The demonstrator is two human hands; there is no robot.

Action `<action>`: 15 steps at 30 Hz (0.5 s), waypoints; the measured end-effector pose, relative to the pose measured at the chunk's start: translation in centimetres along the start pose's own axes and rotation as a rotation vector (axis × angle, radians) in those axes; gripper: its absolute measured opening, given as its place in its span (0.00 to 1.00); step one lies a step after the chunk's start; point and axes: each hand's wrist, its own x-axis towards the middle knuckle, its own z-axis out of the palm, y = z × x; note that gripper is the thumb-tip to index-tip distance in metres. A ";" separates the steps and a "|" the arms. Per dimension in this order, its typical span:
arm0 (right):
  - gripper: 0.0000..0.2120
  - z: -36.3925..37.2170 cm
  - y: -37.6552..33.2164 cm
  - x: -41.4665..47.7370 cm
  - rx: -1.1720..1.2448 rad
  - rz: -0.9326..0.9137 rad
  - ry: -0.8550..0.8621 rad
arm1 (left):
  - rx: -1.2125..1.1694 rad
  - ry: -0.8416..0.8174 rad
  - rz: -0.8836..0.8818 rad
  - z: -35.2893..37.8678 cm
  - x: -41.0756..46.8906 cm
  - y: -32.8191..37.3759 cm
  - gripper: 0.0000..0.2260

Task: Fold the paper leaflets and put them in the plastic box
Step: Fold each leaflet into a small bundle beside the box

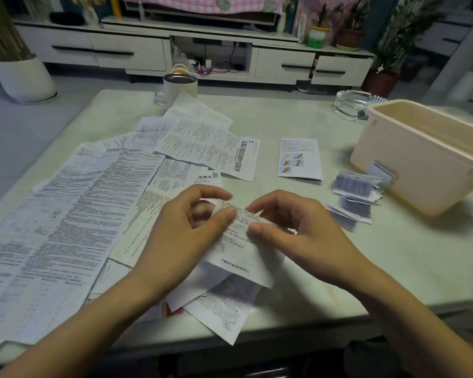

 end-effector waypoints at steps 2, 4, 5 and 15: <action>0.04 0.2 0.1 0.1 0.201 0.134 0.054 | -0.082 0.045 -0.095 0.0 0.0 -0.4 0.14; 0.03 0.3 0.2 0.3 0.322 0.225 0.157 | -0.035 0.097 -0.092 0.1 0.0 -1.0 0.15; 0.03 0.3 0.3 0.3 0.350 0.250 0.201 | 0.108 0.115 -0.034 0.1 0.0 -1.1 0.13; 0.13 1.0 0.3 -0.1 0.171 0.087 0.181 | 0.190 -0.144 -0.074 0.9 -0.7 -1.1 0.09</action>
